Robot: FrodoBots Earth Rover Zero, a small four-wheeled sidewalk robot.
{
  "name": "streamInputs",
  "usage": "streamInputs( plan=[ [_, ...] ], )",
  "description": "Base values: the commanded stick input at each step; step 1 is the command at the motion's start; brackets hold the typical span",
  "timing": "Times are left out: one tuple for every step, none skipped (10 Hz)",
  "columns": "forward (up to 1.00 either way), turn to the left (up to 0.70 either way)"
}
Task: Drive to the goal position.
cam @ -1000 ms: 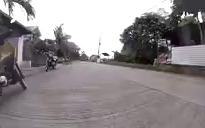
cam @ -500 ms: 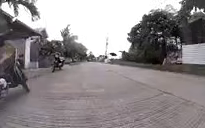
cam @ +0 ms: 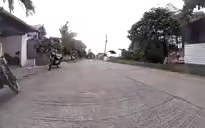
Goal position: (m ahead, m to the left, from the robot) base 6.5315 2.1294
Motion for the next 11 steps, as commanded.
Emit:
streamInputs(
  plan=[
    [0.7,0.0],
    [0.7,0.0],
    [0.7,0.0],
    [0.7,0.0],
    [0.7,0.0],
    [0.7,0.16],
    [0.7,0.27],
    [0.7,0.27],
    [0.7,0.27],
    [0.7,0.27],
    [0.7,0.27]
  ],
)
